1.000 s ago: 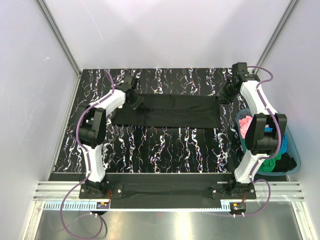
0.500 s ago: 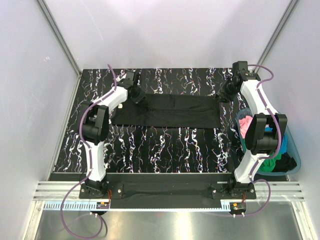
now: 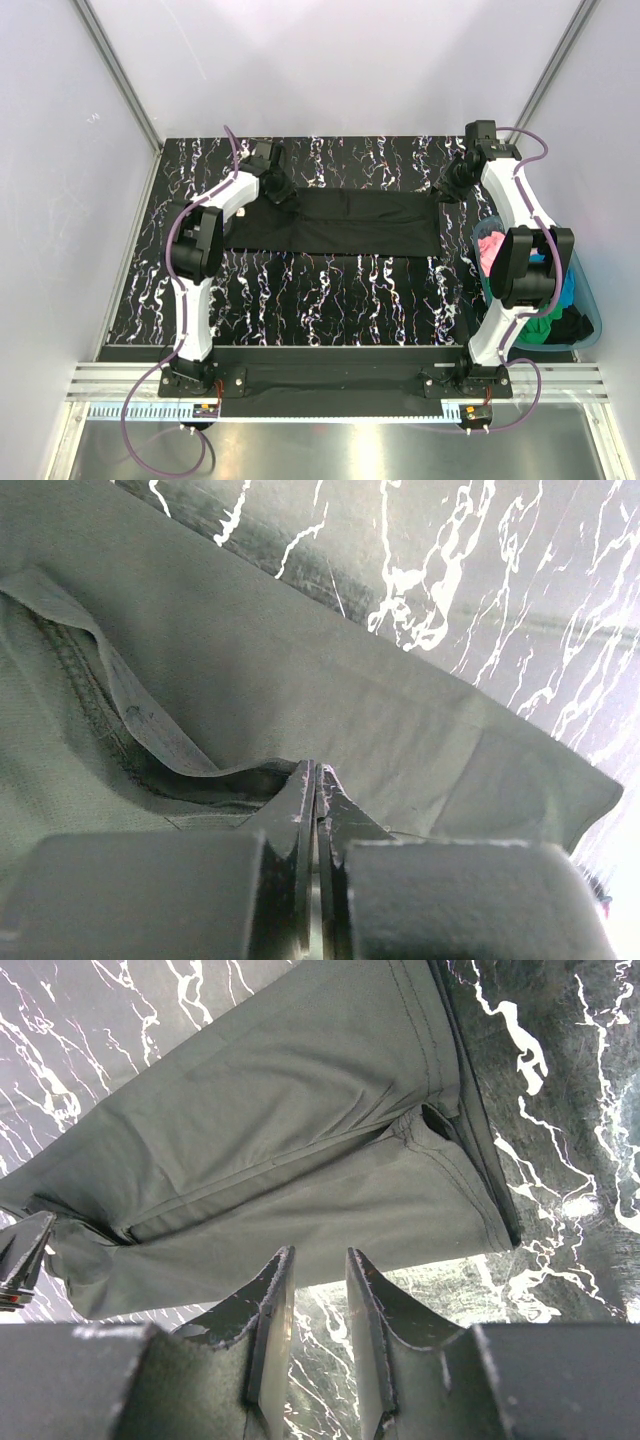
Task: Fold and stack the t-shirts
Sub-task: Fold the tshirt
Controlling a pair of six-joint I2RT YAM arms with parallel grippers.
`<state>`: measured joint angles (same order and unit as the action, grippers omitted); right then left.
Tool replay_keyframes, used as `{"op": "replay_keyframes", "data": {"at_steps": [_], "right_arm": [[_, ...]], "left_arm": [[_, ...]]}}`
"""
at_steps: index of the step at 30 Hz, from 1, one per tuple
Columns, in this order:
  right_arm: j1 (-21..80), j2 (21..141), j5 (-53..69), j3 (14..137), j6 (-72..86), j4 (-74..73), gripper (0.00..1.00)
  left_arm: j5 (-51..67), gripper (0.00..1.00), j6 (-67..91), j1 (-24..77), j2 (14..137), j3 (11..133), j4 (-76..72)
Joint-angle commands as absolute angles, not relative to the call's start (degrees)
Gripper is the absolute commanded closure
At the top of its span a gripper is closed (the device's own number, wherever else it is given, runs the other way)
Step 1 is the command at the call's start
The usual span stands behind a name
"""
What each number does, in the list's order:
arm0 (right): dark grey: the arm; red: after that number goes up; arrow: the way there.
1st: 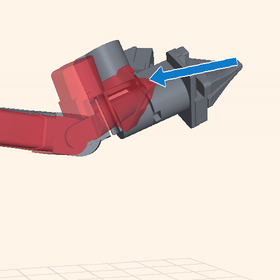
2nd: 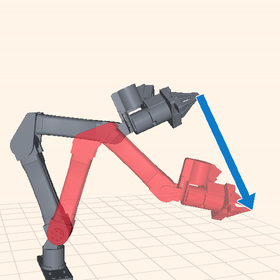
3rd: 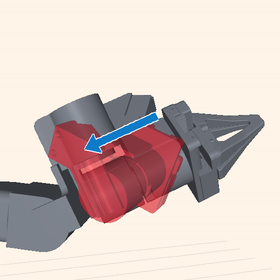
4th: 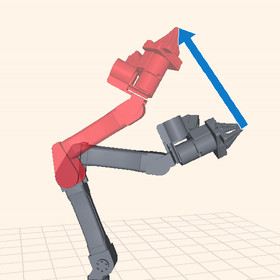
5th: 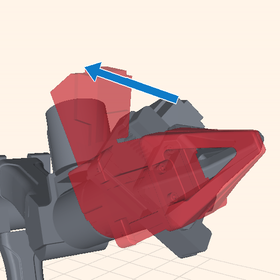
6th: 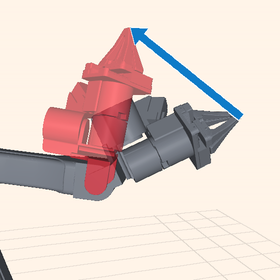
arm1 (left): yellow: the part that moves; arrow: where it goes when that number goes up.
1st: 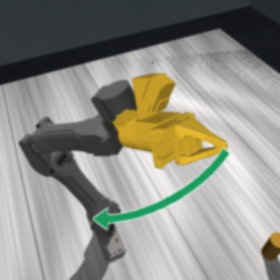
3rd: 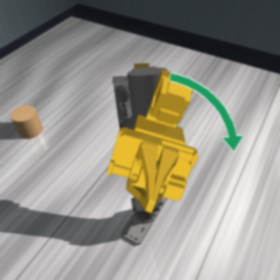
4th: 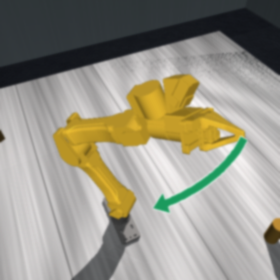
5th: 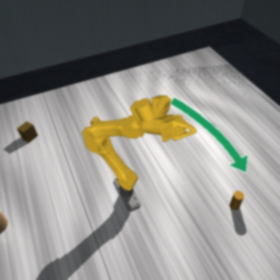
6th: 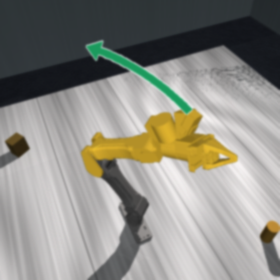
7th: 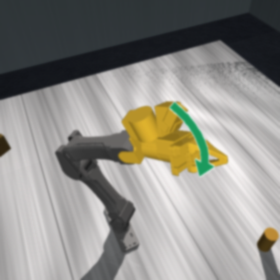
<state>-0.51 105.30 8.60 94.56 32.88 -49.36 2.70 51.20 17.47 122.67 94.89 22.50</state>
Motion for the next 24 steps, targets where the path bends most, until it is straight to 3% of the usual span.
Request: {"op": "replay_keyframes", "data": {"at_steps": [1,12,17,20,24], "right_arm": [[-0.35,105.91,9.05,97.38,33.57,-49.04,0.66],[-0.26,105.82,9.23,97.56,34.54,-48.96,0.66],[-0.35,105.65,9.49,97.82,34.63,-49.04,0.66],[-0.26,105.38,9.49,97.91,34.72,-49.22,0.66],[-0.35,105.38,9.67,97.82,35.07,-49.13,0.66]], "left_arm": [[4.83,0.99,48.96,17.75,122.87,97.73,19.42],[8.79,0.92,41.23,17.84,125.94,101.42,22.41],[9.85,0.68,37.89,17.84,124.72,102.22,24.17],[7.83,0.58,35.25,17.23,121.91,103.62,27.06],[3.53,0.56,36.72,15.39,116.90,99.86,31.44]]}}
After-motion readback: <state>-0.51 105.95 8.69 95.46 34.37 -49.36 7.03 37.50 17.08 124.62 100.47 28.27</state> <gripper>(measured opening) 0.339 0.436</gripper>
